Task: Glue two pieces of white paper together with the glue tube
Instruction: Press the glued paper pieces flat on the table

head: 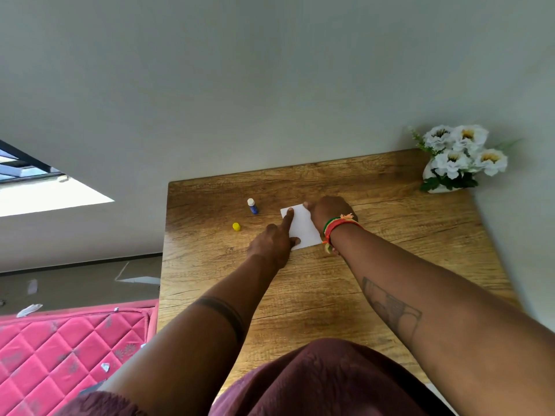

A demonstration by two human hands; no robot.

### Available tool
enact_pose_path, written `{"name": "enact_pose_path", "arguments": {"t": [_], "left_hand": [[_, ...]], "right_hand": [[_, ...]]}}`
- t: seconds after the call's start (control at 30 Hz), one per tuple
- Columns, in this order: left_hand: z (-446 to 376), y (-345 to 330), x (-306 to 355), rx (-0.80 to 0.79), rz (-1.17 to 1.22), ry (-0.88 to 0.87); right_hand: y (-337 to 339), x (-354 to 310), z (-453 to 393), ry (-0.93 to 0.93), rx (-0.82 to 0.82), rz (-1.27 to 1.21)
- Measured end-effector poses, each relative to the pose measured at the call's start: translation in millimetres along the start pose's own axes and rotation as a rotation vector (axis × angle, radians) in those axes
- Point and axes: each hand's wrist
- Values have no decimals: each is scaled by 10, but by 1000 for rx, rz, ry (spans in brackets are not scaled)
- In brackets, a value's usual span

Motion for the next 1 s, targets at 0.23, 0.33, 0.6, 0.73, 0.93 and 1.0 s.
{"name": "enact_pose_path", "arguments": {"t": [0.23, 0.33, 0.6, 0.73, 0.93, 1.0], "left_hand": [[19, 74, 85, -47, 13, 79], [15, 79, 101, -51, 19, 105], [-2, 68, 100, -46, -16, 97], [-4, 84, 122, -61, -32, 98], [-3, 73, 121, -58, -34, 95], [3, 79, 128, -52, -33, 97]], "right_hand": [[-15, 20, -32, 59, -21, 106], [-48, 36, -31, 55, 11, 84], [-70, -35, -17, -35, -43, 24], [-4, -1, -18, -34, 7, -8], [-74, 45, 70, 66, 29, 23], [-84, 110, 72, 96, 33, 18]]}}
Point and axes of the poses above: each hand's wrist, its own z-axis away from the middle knuckle, its own y-axis out of the back of the hand, x = y × z, and after that the axes turned 2 degrees about -x, right-handed
